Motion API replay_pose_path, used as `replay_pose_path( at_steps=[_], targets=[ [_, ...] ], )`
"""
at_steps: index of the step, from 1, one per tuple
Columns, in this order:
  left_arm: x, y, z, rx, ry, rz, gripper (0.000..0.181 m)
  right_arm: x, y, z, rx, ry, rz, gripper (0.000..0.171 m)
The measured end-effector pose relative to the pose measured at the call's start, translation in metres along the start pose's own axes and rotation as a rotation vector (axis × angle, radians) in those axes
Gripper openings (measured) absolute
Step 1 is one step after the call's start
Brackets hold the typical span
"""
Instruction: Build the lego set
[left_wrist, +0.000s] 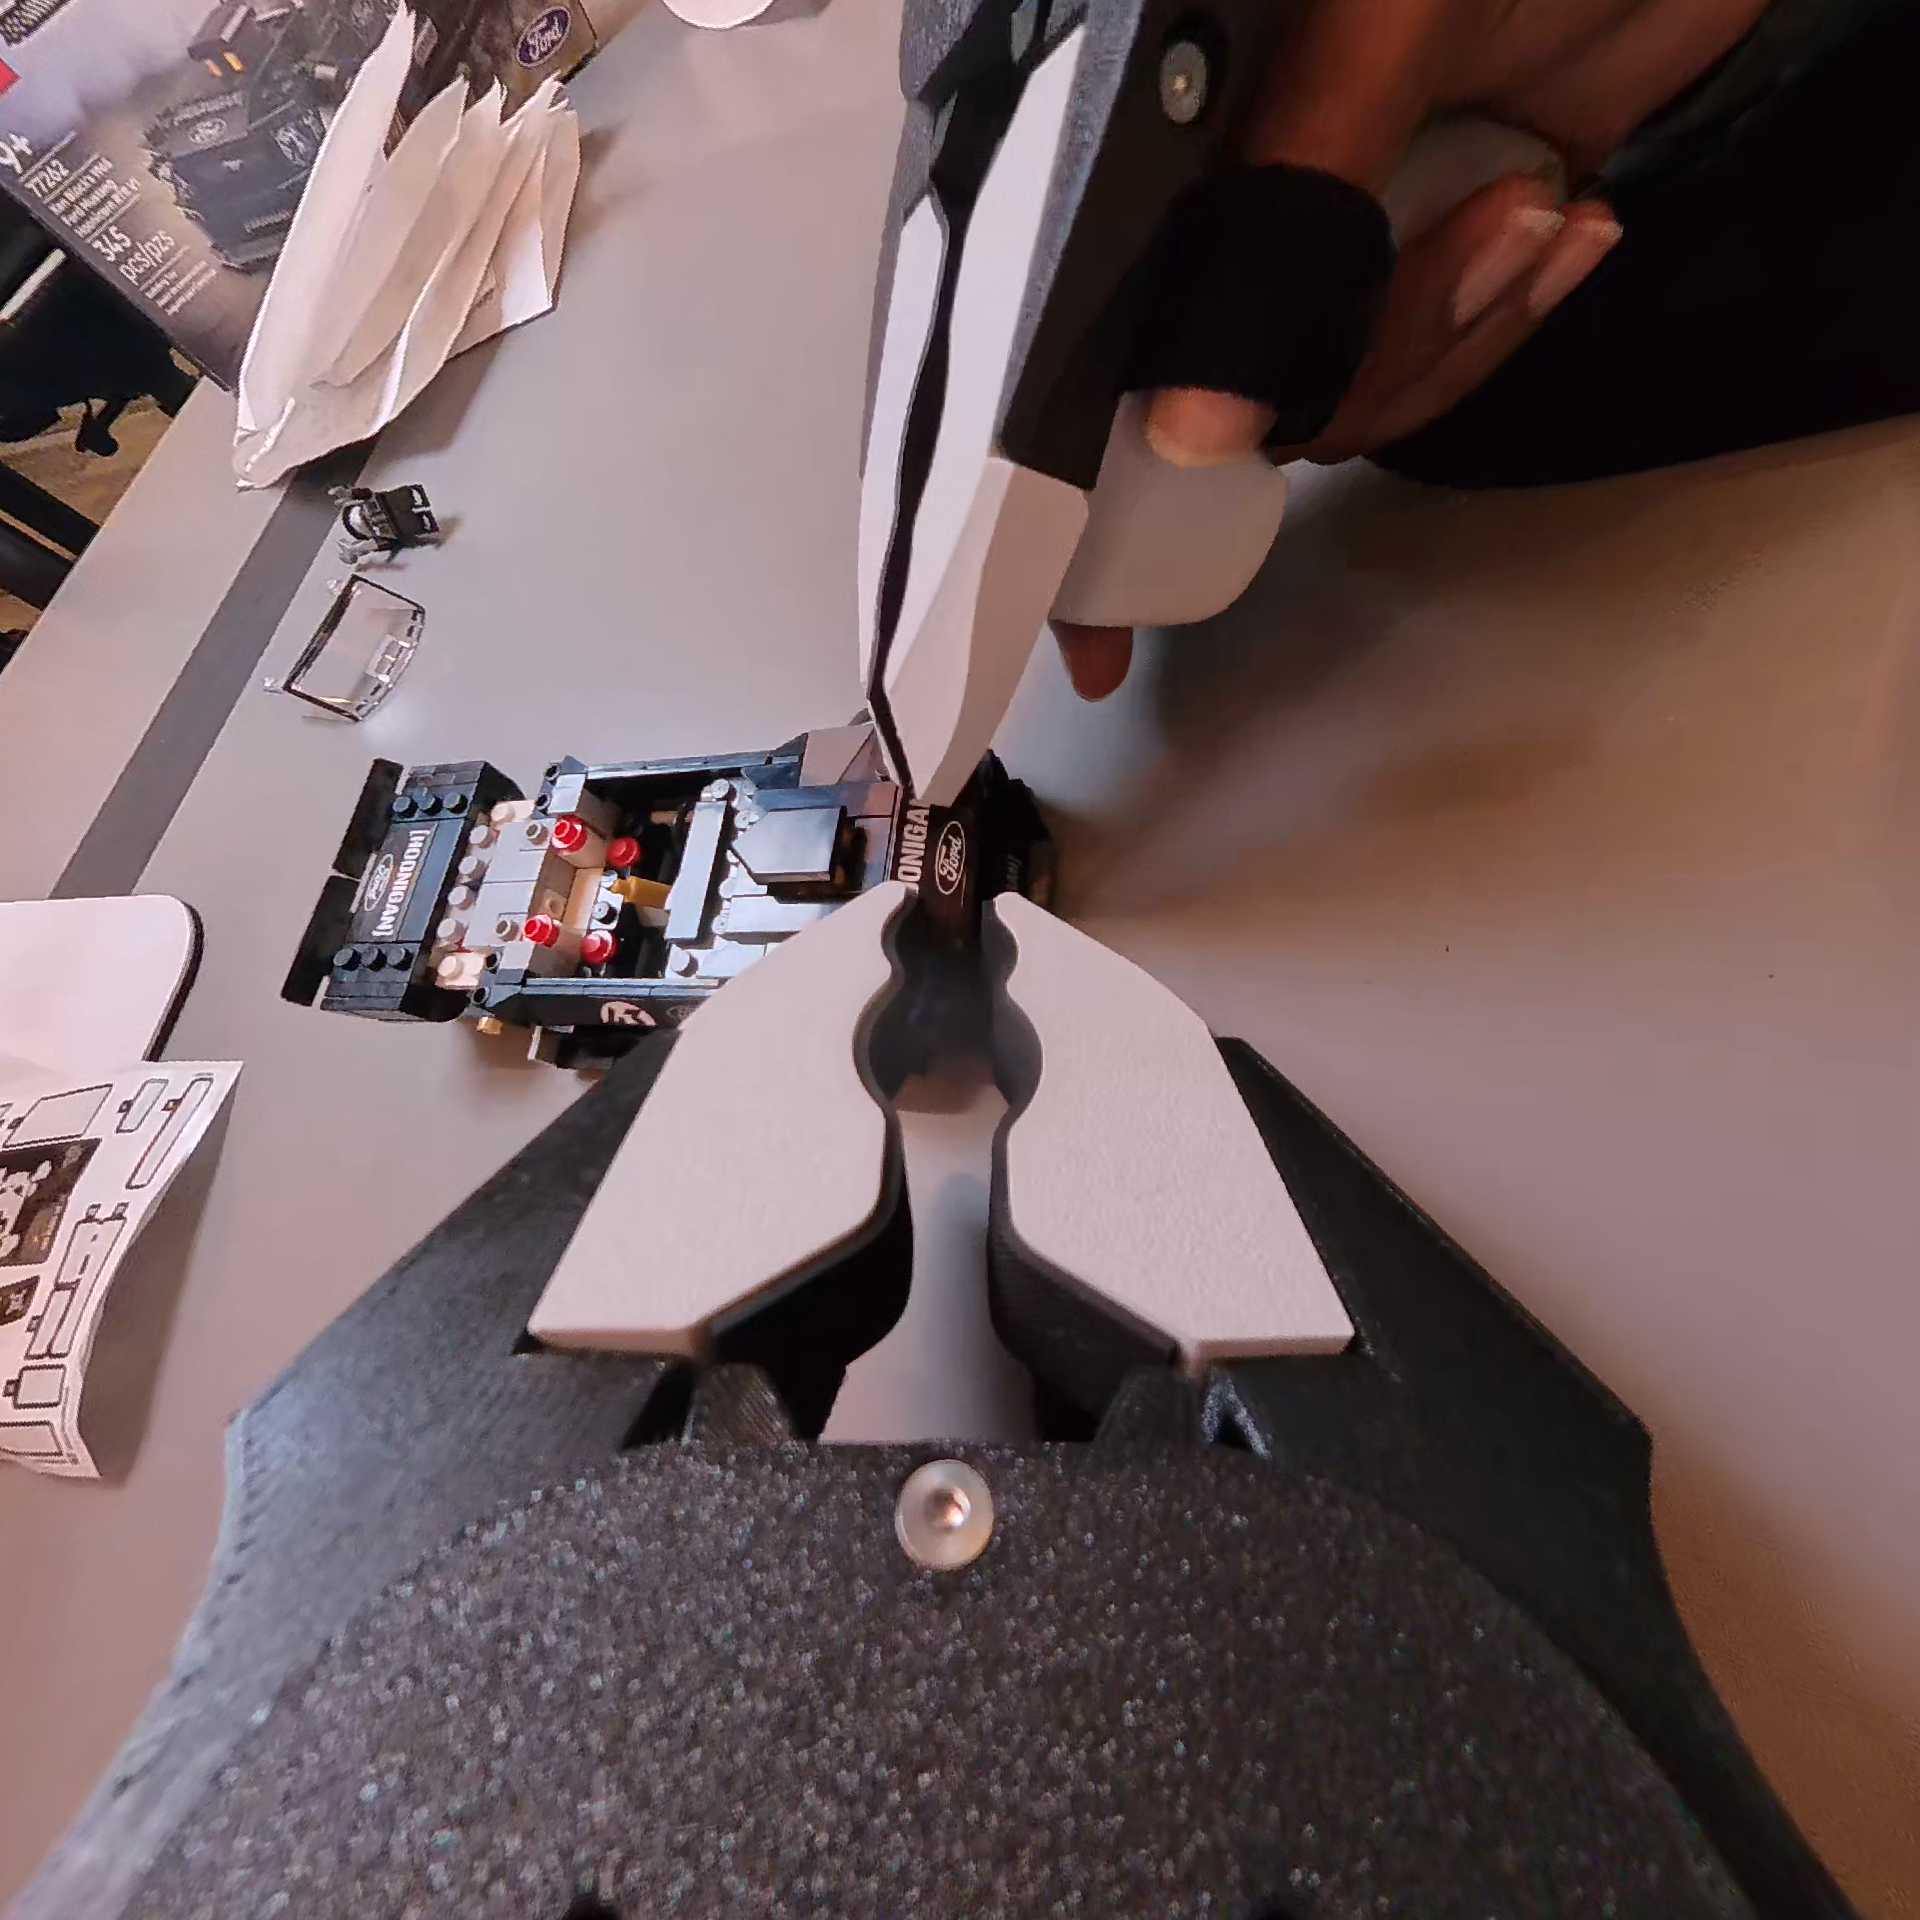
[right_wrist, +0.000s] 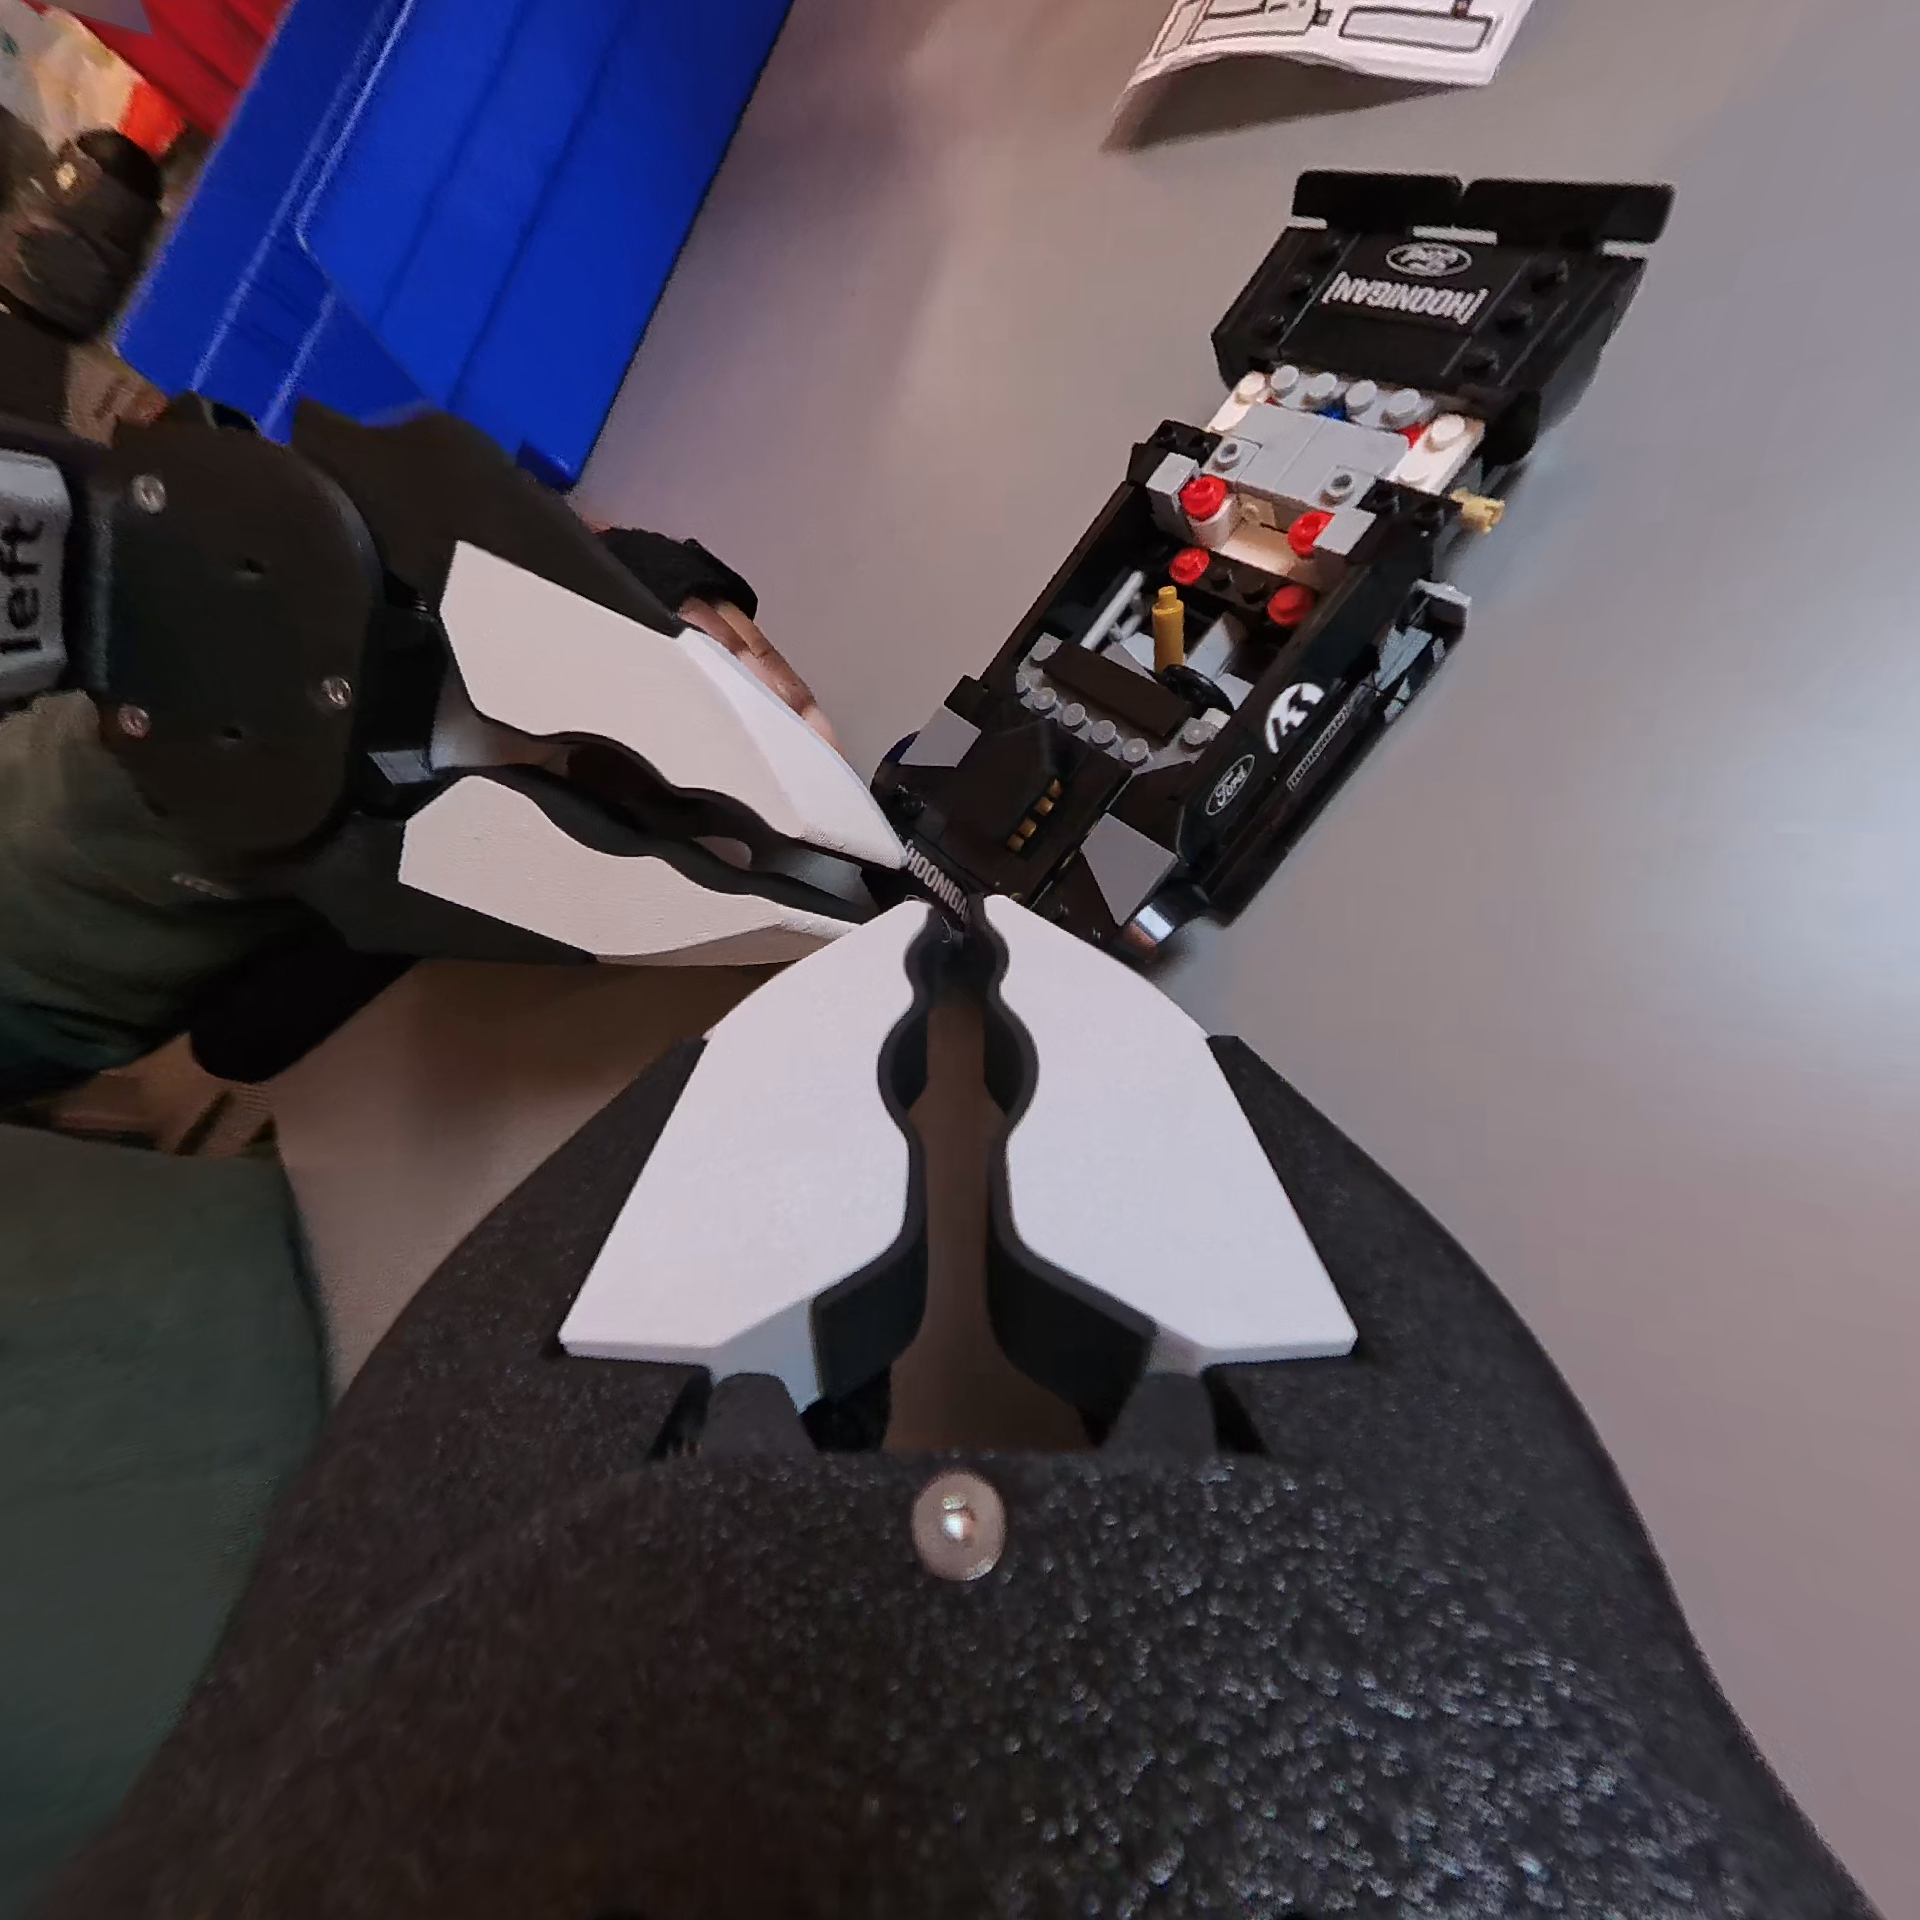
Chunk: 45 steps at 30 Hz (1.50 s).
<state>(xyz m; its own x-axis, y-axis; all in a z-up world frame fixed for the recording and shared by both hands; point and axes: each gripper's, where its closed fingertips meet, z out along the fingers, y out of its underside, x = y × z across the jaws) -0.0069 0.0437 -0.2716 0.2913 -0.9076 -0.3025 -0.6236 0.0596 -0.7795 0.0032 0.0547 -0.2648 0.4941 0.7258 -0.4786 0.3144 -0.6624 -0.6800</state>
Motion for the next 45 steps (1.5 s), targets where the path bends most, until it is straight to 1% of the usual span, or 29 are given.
replay_pose_path(
  at_steps=[10, 18, 25, 34, 39, 45],
  targets=[
    [-0.0008, 0.0002, -0.0001, -0.002, -0.003, -0.001, 0.011, -0.0016, 0.0003, 0.0014, 0.007, 0.114, -0.251, 0.011],
    [-0.0011, 0.0001, 0.0001, -0.002, -0.001, -0.004, 0.011, -0.0001, 0.0008, 0.0027, 0.017, 0.243, -0.459, 0.014],
    [-0.0005, -0.0004, 0.0007, -0.002, 0.003, -0.003, 0.011, 0.0008, 0.0007, 0.0026, 0.028, 0.273, -0.485, 0.020],
    [-0.0013, -0.0007, 0.0012, -0.002, 0.003, -0.005, 0.011, -0.0009, 0.0012, 0.0033, 0.030, 0.256, -0.481, 0.028],
    [-0.0009, 0.0014, 0.0018, -0.012, 0.004, -0.001, 0.010, -0.0009, 0.0005, 0.0032, 0.036, 0.254, -0.475, 0.036],
    [-0.0009, 0.0005, 0.0011, -0.006, 0.008, -0.005, 0.013, -0.0015, 0.0005, 0.0037, 0.038, 0.248, -0.472, 0.037]
  ],
)
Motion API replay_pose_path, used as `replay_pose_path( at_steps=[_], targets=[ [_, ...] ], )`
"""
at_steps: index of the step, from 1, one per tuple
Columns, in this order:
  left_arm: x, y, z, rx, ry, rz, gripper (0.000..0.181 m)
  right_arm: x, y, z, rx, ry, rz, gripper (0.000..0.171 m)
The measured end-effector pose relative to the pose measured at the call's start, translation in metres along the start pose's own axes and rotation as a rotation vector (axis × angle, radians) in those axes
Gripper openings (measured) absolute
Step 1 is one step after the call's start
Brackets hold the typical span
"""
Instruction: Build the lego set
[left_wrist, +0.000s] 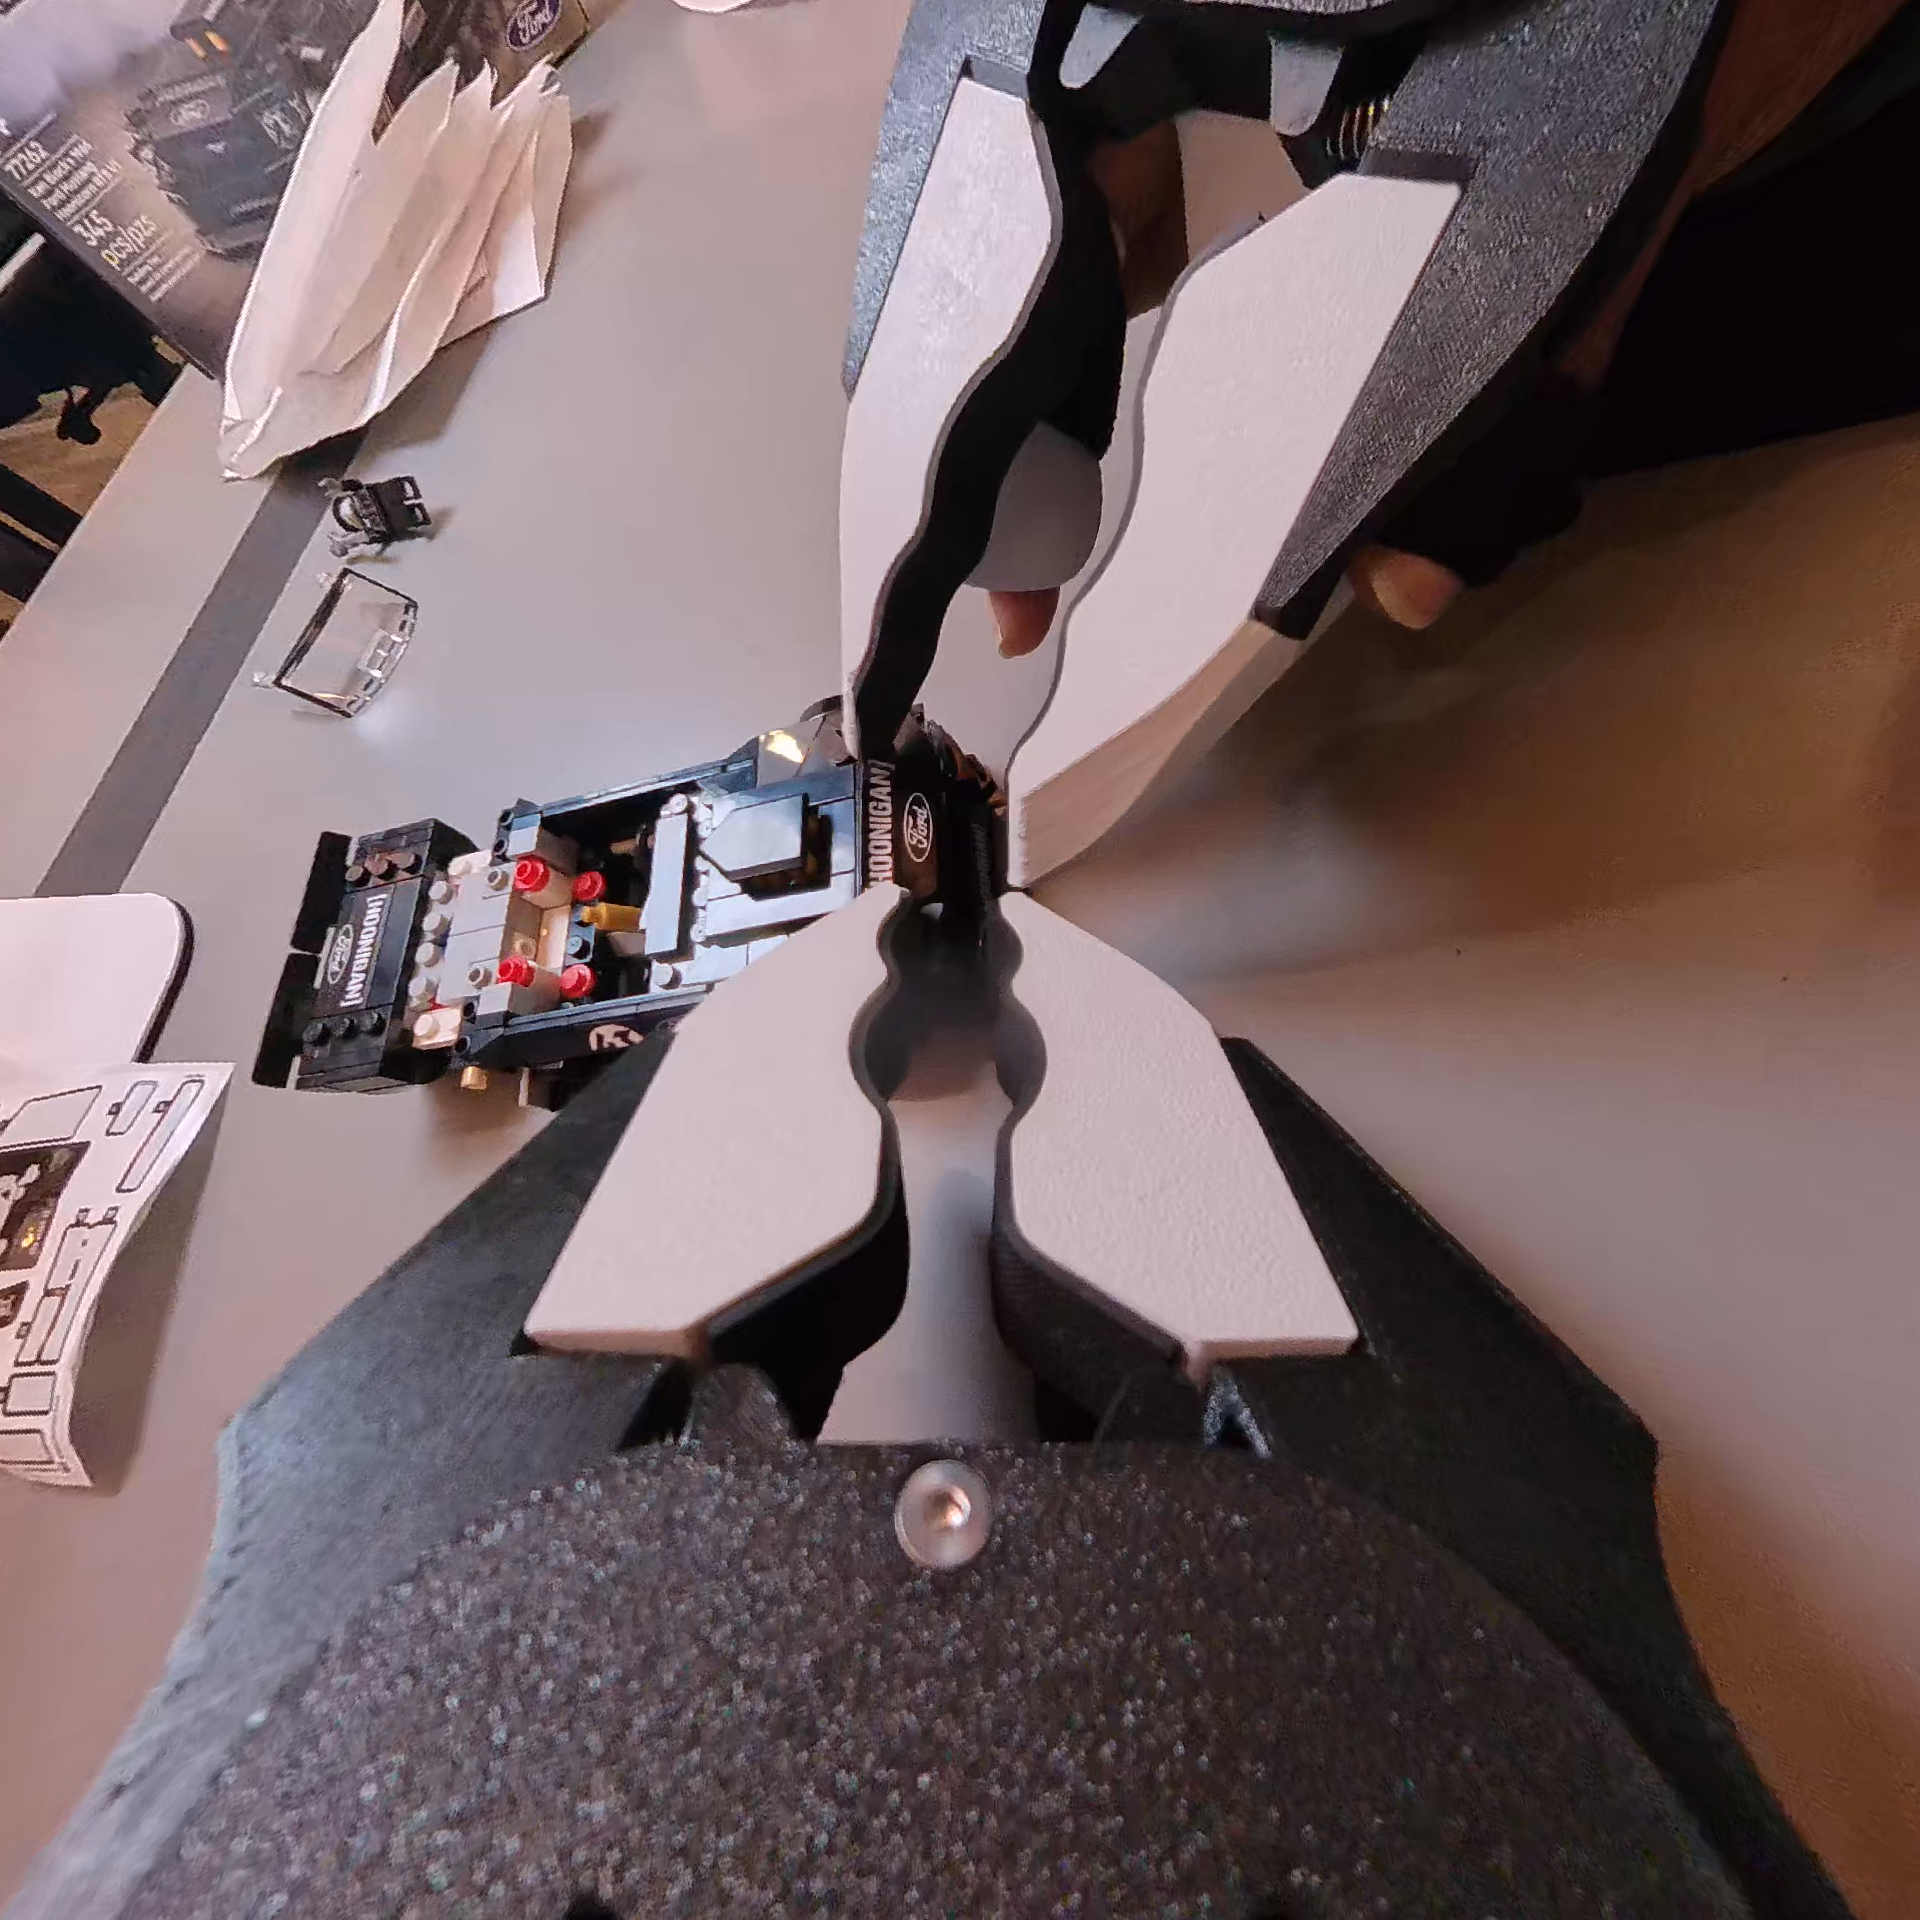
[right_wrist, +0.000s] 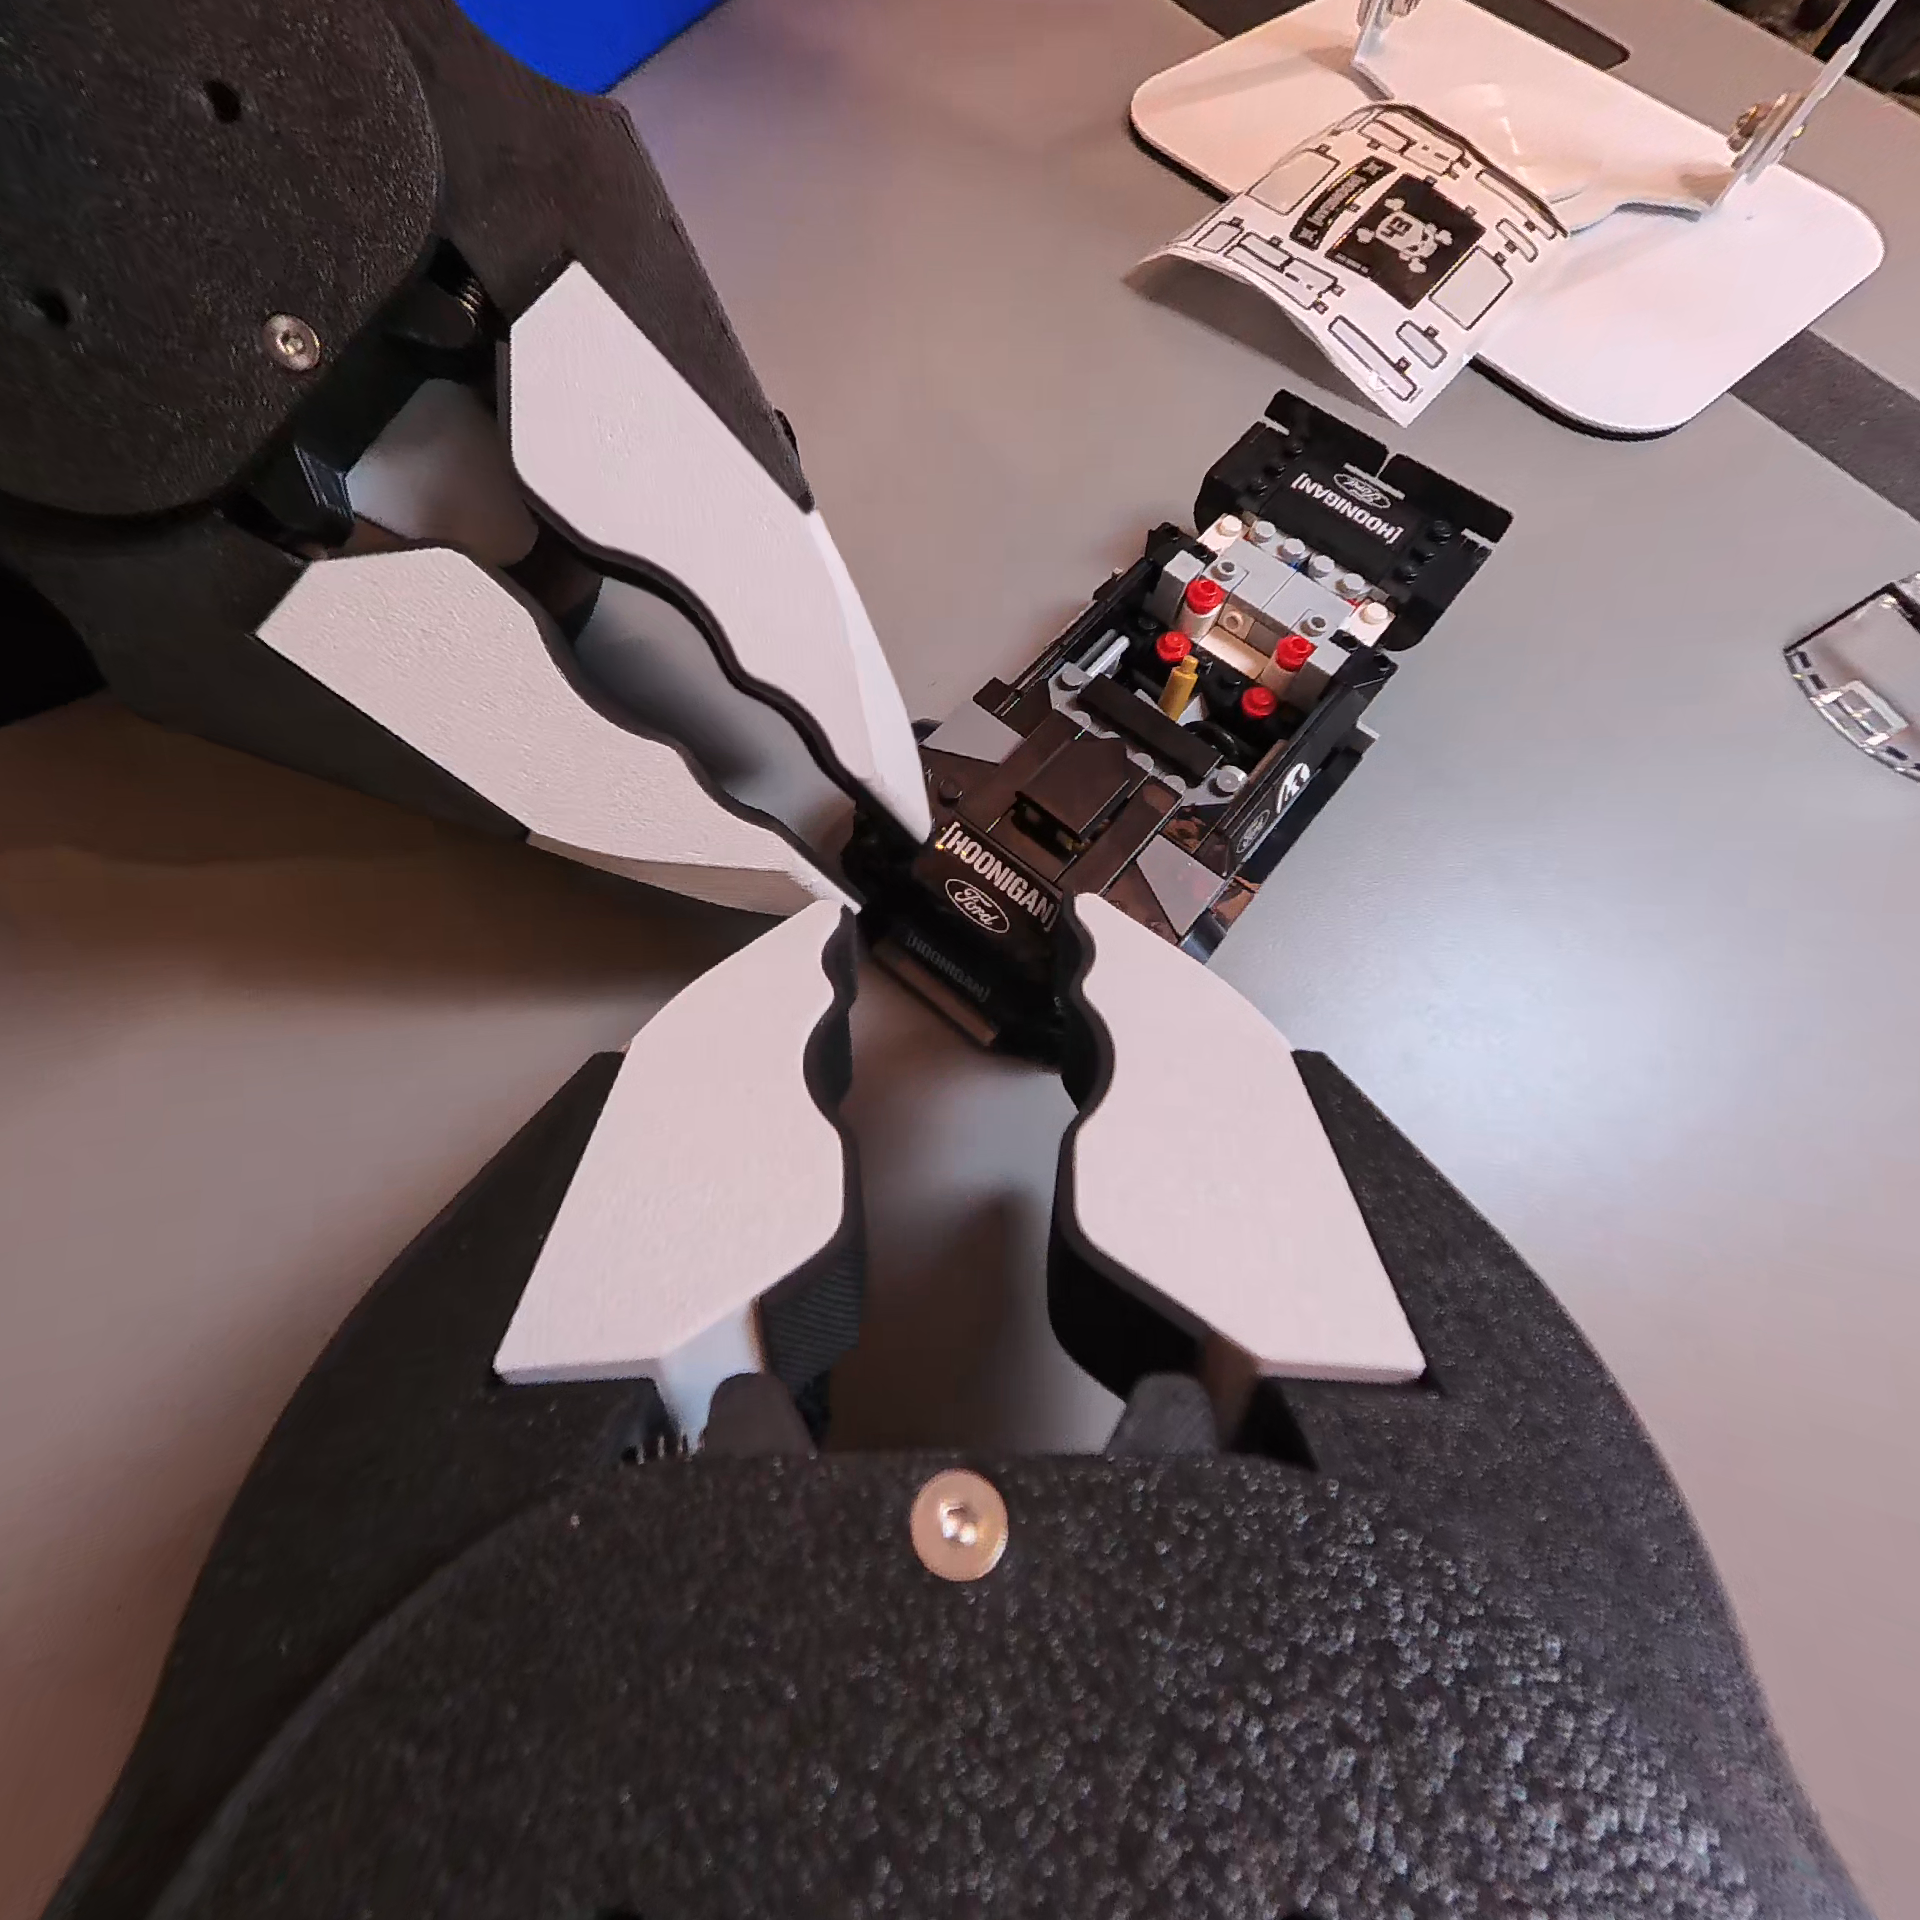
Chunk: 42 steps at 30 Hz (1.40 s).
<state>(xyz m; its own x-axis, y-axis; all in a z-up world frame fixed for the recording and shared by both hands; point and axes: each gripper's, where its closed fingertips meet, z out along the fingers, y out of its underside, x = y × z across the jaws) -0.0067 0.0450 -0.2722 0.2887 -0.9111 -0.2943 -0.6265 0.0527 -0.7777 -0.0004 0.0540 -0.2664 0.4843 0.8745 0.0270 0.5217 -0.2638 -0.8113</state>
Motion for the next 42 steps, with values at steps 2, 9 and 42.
replay_pose_path(
  at_steps=[2, 9, 42],
  targets=[
    [-0.002, -0.002, -0.002, 0.015, -0.006, -0.005, 0.016, 0.000, 0.000, 0.000, 0.000, -0.001, 0.000, 0.037],
    [-0.007, -0.014, -0.002, 0.068, -0.030, 0.033, 0.017, -0.001, 0.000, 0.000, 0.001, -0.016, 0.011, 0.038],
    [-0.001, 0.001, 0.006, 0.030, 0.030, 0.252, 0.028, -0.003, -0.003, -0.003, 0.016, -0.119, 0.069, 0.051]
  ],
)
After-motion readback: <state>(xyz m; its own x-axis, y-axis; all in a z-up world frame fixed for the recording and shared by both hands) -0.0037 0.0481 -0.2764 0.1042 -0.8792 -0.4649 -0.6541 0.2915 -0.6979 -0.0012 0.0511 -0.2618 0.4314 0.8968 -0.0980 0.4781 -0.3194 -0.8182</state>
